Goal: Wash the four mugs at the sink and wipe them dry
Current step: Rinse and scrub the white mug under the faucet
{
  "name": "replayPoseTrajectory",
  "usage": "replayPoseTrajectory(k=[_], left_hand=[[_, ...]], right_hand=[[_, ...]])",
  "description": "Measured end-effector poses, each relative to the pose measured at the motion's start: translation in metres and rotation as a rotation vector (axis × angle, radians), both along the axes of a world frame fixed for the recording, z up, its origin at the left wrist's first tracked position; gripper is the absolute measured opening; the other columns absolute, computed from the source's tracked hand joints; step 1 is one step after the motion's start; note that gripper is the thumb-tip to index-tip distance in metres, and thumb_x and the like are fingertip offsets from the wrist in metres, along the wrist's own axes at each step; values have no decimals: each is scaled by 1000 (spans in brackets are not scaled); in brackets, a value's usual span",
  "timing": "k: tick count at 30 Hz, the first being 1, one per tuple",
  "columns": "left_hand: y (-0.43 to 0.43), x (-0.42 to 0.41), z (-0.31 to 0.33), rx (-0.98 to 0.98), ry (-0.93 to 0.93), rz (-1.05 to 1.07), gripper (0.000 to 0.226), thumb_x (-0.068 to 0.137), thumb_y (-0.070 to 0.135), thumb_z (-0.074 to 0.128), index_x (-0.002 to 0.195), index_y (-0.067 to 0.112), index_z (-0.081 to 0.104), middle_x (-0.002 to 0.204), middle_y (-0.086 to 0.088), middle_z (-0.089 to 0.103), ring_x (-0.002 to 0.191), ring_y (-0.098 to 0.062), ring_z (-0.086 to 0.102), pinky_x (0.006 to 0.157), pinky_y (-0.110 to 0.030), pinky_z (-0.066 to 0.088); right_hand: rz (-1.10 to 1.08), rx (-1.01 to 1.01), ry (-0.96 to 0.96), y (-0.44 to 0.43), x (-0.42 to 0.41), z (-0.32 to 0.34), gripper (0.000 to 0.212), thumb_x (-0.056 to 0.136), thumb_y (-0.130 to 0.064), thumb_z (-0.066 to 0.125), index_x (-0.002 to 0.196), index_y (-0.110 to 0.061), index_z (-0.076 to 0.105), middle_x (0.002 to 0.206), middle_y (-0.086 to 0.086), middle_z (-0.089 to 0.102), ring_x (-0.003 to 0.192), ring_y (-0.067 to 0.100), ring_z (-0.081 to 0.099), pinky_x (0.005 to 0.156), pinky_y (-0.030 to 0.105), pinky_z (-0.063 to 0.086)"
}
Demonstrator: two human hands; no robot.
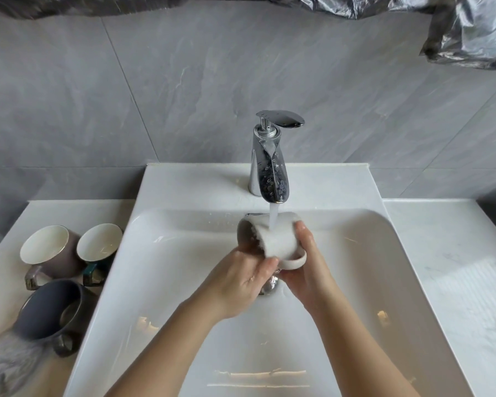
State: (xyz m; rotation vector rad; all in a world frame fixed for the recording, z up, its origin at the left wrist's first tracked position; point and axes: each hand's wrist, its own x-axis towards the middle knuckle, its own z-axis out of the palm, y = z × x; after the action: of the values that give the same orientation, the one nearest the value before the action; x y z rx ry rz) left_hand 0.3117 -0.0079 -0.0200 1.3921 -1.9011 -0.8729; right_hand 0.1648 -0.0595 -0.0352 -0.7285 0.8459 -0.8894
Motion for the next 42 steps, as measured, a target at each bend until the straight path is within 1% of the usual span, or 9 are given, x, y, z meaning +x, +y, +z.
replayPoseTrajectory(k=[2,5,7,12,15,22,26,31,42], left_hand=[[-3,6,-8,-198,-177,-104,42,101,37,32,108,11,65,109,-4,66,112,-20,57,97,-33,42],[-3,7,-17,-486,-385,65,23,95,30,54,84,13,64,86,0,62,90,-23,59,96,-36,39],[-5,10,-19,-547,-329,312,29,82,45,66,83,17,62,93,3,56,91,-18,54,91,-34,39],[-10,17,-9,-71,146,296,110,57,41,88,145,38,22,143,21,38,134,5,35,105,-11,30],[-15,17,-6,17,268,295,103,49,37,89,135,48,32,126,35,51,120,10,47,93,-7,37],[-15,2,-8,334,1032,412,98,45,65,86,125,18,56,119,-2,69,111,-16,64,90,-34,53],[-14,-11,1,416,1037,599,63,78,60,58,125,18,58,116,-5,71,106,-19,67,85,-34,52],[-20,-15,1,601,1305,847,71,94,68,21,107,19,70,97,-7,76,90,-23,72,74,-35,52],[-13,-28,11,507,997,671,89,54,80,56,117,18,63,107,-3,73,99,-21,70,86,-43,54]], right_hand=[[-14,68,-42,-1,1,3,57,92,-56,46,108,-8,73,102,17,71,90,31,67,72,36,50],[-49,223,-123,-2,3,4,56,92,-56,42,93,-10,73,79,12,70,62,23,65,50,25,48],[-83,321,-152,-4,4,2,58,91,-60,45,100,-11,72,88,15,72,69,27,69,53,29,54],[11,453,-159,-3,8,2,64,89,-68,42,104,-14,73,101,15,71,77,30,65,65,34,42],[121,443,-107,-1,10,3,58,91,-62,41,101,-15,73,100,16,68,74,31,60,63,34,44],[-72,-40,90,2,16,2,49,97,-45,38,124,-13,65,122,9,70,120,24,62,97,39,47],[-12,-313,161,11,21,7,50,92,-41,51,133,-14,56,127,3,67,119,16,62,96,30,49],[-20,-475,283,21,26,6,42,92,-24,56,131,-8,58,109,-6,73,103,10,67,82,22,52],[-364,-168,454,6,10,4,15,98,-18,58,91,-24,70,81,-2,72,73,14,62,66,34,50]])
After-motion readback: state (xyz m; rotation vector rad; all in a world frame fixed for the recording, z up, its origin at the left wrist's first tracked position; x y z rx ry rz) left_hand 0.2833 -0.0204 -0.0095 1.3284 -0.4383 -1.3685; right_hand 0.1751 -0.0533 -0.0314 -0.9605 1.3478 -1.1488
